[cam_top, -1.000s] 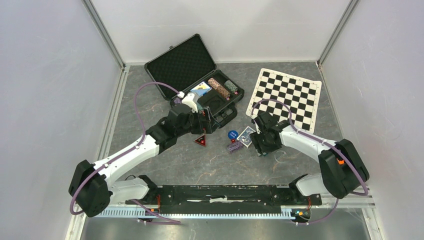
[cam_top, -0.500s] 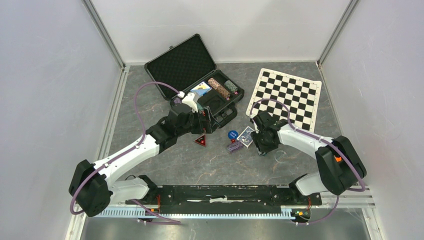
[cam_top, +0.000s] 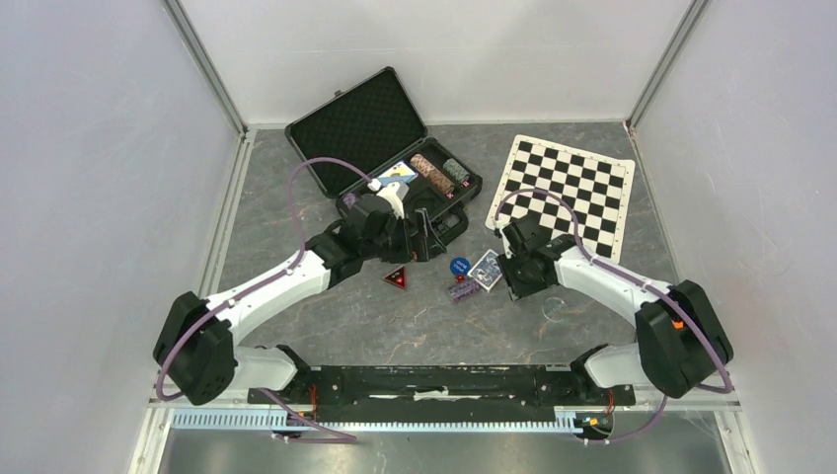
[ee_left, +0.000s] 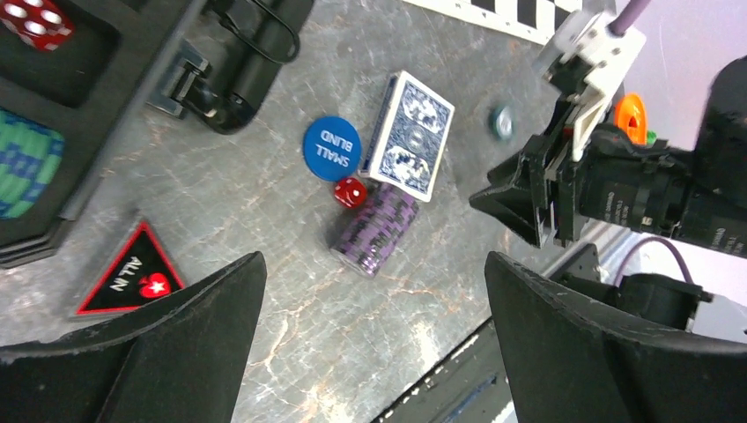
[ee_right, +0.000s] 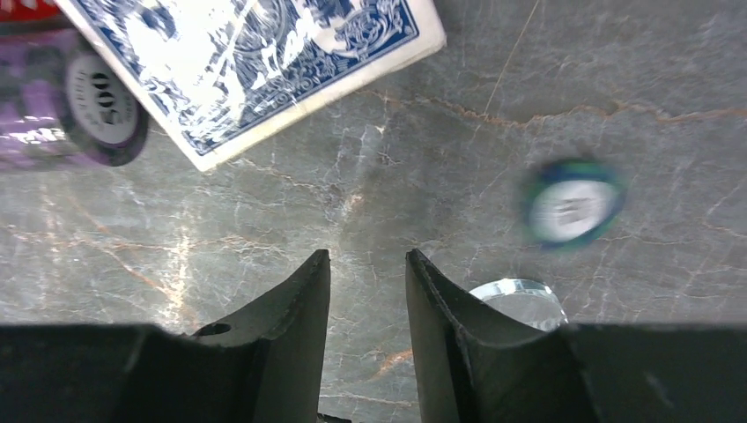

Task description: Pack up texas hold em set

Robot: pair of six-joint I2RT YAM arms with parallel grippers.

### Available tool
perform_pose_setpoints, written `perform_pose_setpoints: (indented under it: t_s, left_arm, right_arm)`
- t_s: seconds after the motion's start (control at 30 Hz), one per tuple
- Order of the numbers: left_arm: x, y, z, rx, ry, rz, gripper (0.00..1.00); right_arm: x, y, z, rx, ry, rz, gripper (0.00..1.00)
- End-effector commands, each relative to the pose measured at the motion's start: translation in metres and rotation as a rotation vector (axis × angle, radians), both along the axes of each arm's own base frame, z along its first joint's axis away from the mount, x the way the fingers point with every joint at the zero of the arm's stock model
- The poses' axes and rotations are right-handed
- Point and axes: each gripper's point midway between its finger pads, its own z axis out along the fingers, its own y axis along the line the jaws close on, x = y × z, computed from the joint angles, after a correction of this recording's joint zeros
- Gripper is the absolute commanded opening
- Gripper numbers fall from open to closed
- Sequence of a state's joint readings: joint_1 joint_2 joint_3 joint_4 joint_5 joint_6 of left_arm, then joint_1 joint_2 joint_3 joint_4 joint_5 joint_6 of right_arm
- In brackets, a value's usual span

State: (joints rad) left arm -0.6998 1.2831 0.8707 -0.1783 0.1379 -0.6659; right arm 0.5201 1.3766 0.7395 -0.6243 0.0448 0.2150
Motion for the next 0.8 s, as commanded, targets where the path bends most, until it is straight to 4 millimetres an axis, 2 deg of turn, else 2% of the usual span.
perform_pose_setpoints:
  t_s: [0.0, 0.1, 0.13, 0.2, 0.23, 0.33, 0.4, 0.43, 0.47, 0.57, 0.7, 0.77]
  left_arm:
    - [0.0, -0.027, 0.02, -0.128, 0.05, -0.05, 1.0]
    - [0.0, -0.031, 0.02, -0.134, 0.066, -0.064, 1.0]
    - [0.0, -0.031, 0.02, -0.134, 0.068, -0.063, 1.0]
    - [0.0, -0.031, 0.019, -0.133, 0.069, -0.062, 1.0]
    - [0.0, -0.031, 0.019, -0.133, 0.067, -0.062, 1.0]
    - [-0.001, -0.029, 0.019, -0.131, 0.063, -0.06, 1.0]
    - [-0.001, -0.029, 0.019, -0.13, 0.063, -0.058, 1.0]
    - [-0.002, -0.029, 0.019, -0.13, 0.063, -0.061, 1.0]
    - [-0.002, -0.028, 0.018, -0.129, 0.063, -0.061, 1.0]
    - [-0.003, -0.026, 0.017, -0.127, 0.057, -0.056, 1.0]
    - [-0.004, -0.022, 0.016, -0.113, 0.041, -0.063, 1.0]
    - [-0.005, -0.019, 0.015, -0.096, 0.027, -0.061, 1.0]
  right_arm:
    - [0.017, 0.012, 0.029, 0.057, -0.084, 0.017, 0.42]
    - [0.015, 0.012, 0.027, 0.052, -0.073, 0.02, 0.44]
    - [0.015, 0.01, 0.025, 0.044, -0.072, 0.019, 0.5]
    - [0.017, 0.002, 0.024, 0.002, -0.085, -0.001, 0.69]
    - [0.02, -0.003, 0.026, -0.023, -0.099, -0.012, 0.75]
    - [0.029, -0.018, 0.03, -0.025, -0.111, -0.052, 0.78]
    - [0.044, -0.035, 0.036, 0.009, -0.136, -0.126, 0.78]
    - [0.064, -0.041, 0.057, 0.027, -0.207, -0.167, 0.78]
    - [0.058, -0.055, 0.048, 0.006, -0.193, -0.211, 0.79]
    - [0.074, -0.088, 0.059, -0.057, -0.259, -0.373, 0.98]
    - [0.086, -0.113, 0.054, -0.104, -0.23, -0.518, 0.98]
    - [0.093, -0.118, 0.051, -0.085, -0.192, -0.551, 0.98]
